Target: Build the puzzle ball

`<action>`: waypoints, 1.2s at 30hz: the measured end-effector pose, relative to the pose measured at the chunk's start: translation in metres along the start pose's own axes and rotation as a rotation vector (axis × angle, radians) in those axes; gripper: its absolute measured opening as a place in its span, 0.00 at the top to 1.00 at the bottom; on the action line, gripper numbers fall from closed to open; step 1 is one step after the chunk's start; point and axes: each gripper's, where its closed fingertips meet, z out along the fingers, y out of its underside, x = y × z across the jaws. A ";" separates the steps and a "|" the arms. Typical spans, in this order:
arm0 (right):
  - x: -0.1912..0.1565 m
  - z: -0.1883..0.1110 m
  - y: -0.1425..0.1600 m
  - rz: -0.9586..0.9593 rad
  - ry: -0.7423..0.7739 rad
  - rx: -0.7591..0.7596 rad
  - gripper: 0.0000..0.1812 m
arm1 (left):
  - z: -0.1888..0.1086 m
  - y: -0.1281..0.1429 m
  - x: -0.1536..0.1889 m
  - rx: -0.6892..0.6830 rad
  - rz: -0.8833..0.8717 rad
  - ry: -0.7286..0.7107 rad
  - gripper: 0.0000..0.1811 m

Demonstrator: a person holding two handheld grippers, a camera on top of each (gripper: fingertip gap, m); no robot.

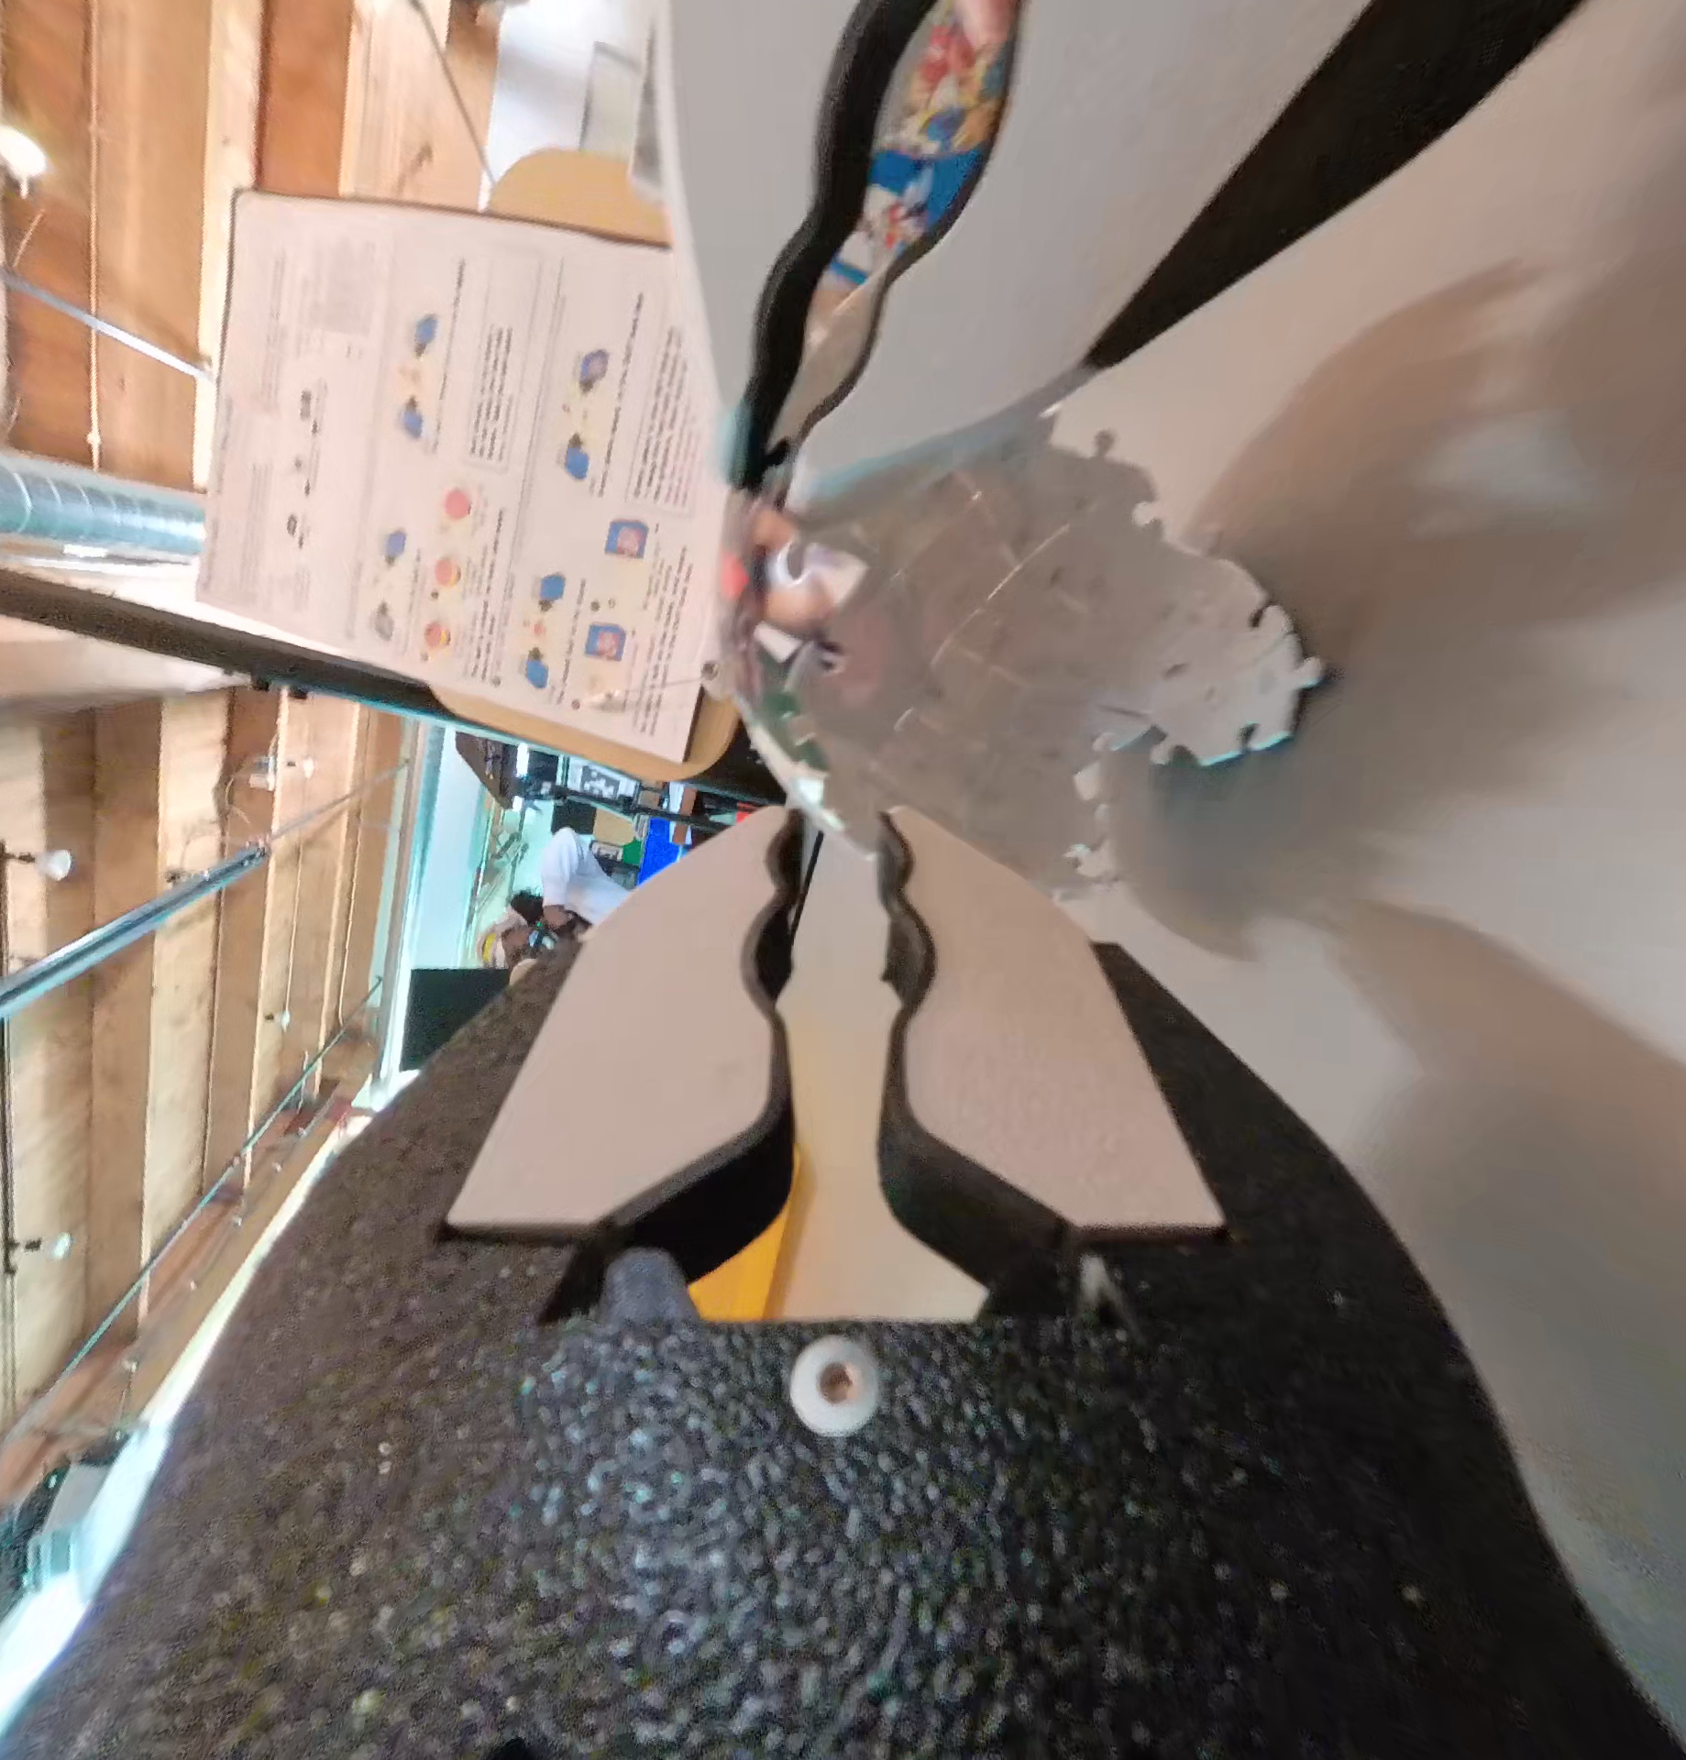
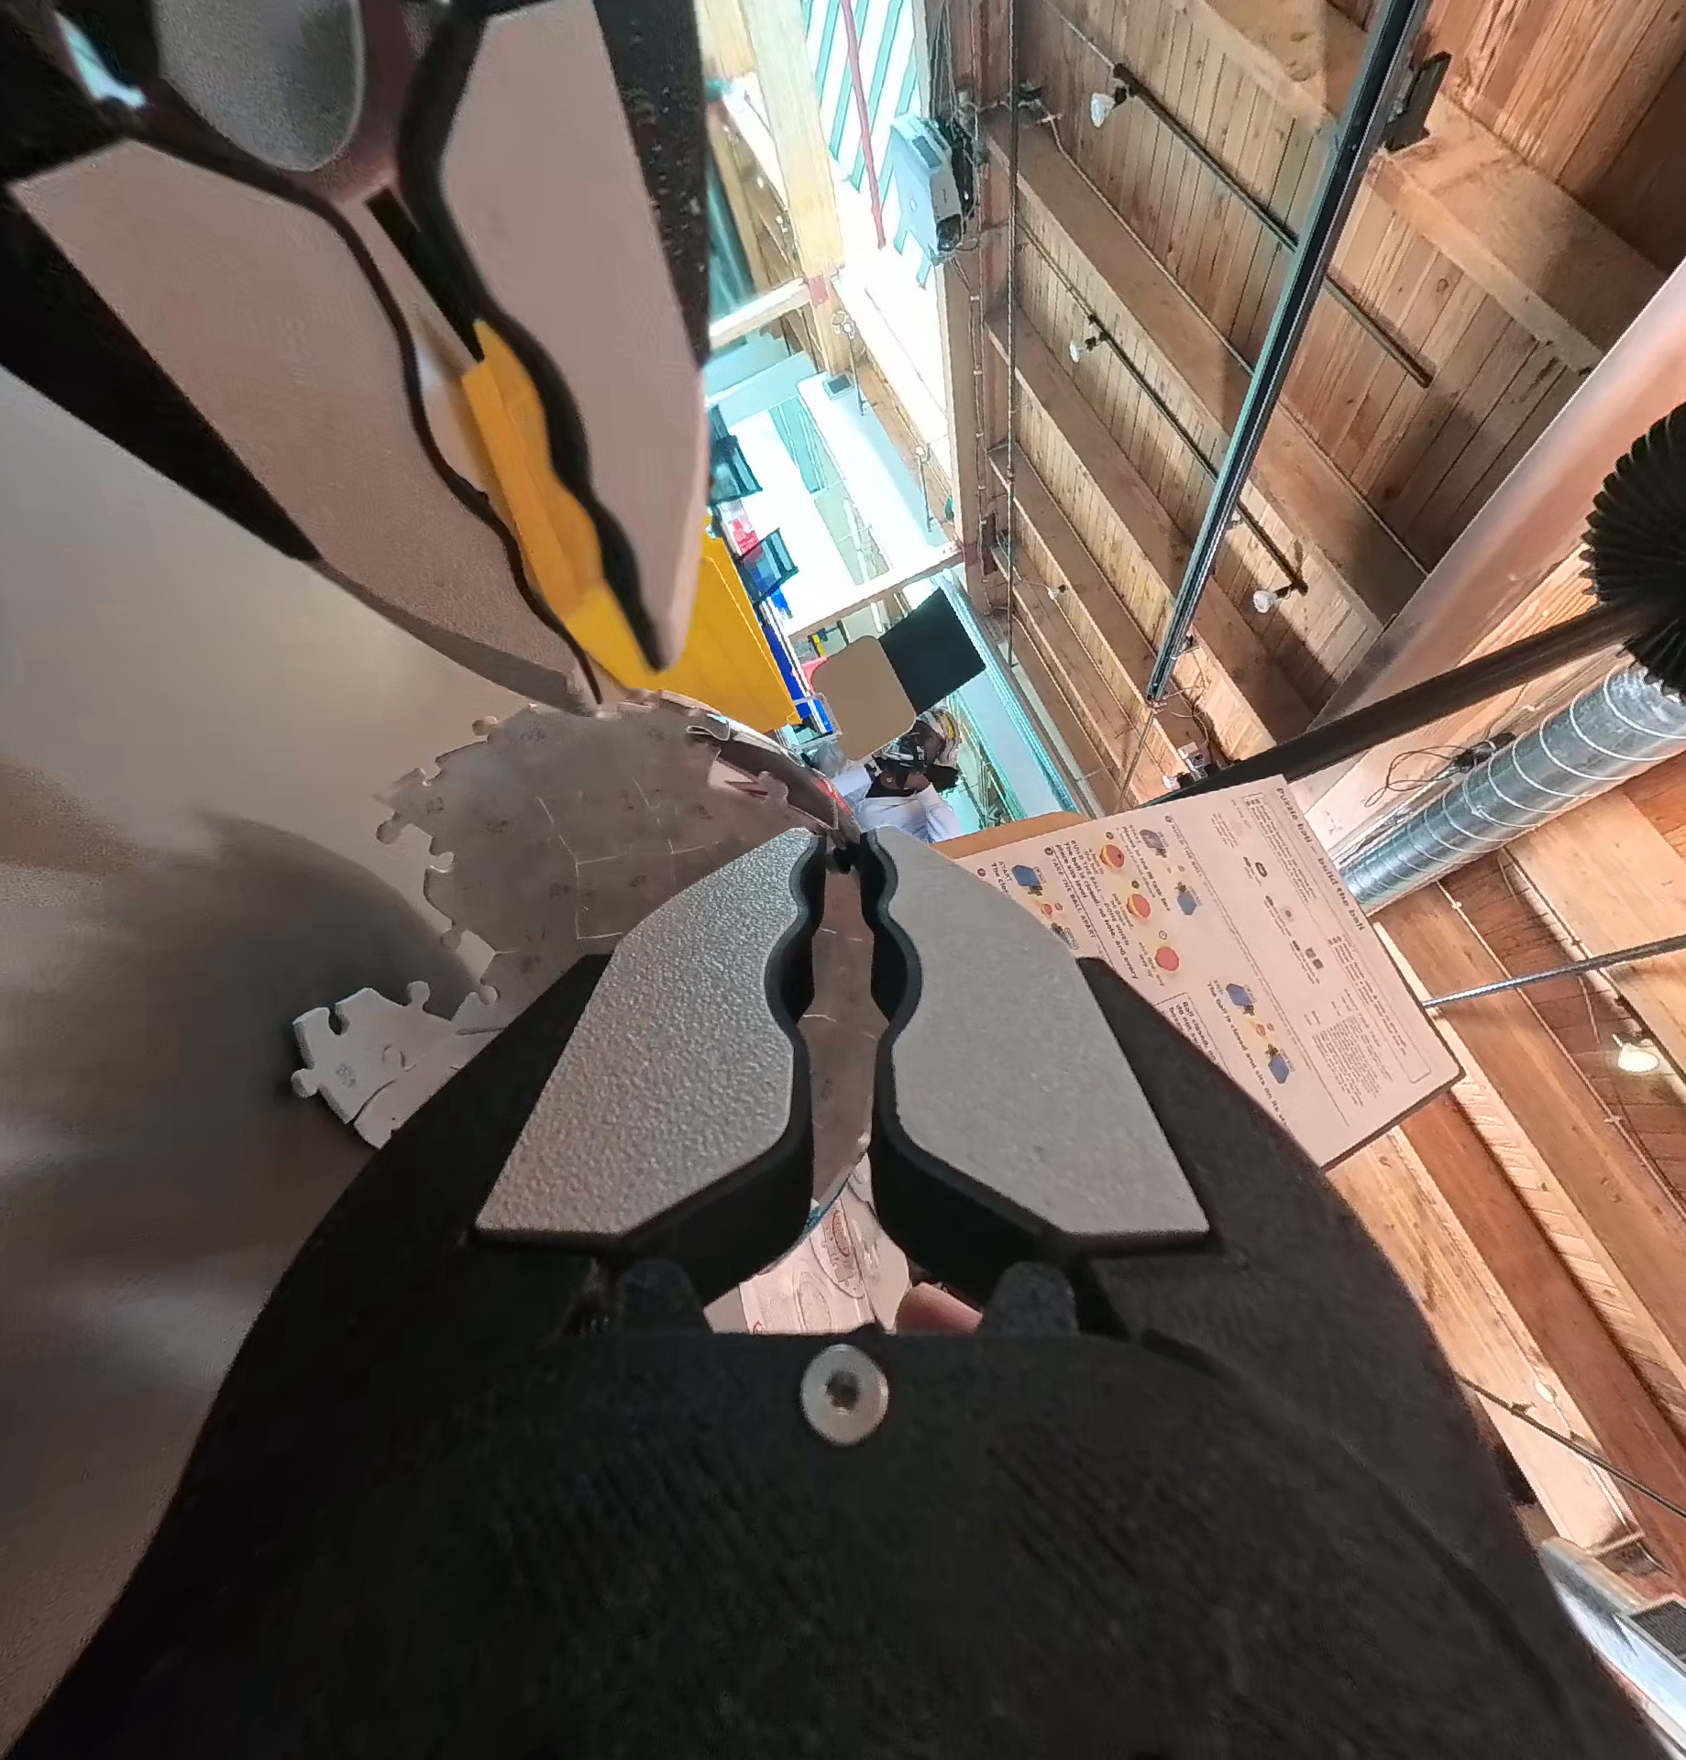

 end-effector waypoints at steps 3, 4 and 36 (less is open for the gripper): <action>0.001 0.001 0.000 -0.012 0.004 -0.001 0.96 | 0.003 0.002 -0.005 0.033 -0.061 0.002 0.83; 0.001 0.001 0.001 -0.016 0.004 -0.002 0.96 | 0.005 0.003 -0.004 0.040 -0.092 0.013 0.83; 0.024 -0.010 0.015 0.116 0.078 0.009 0.85 | 0.054 0.016 -0.025 -0.143 -0.360 0.024 0.99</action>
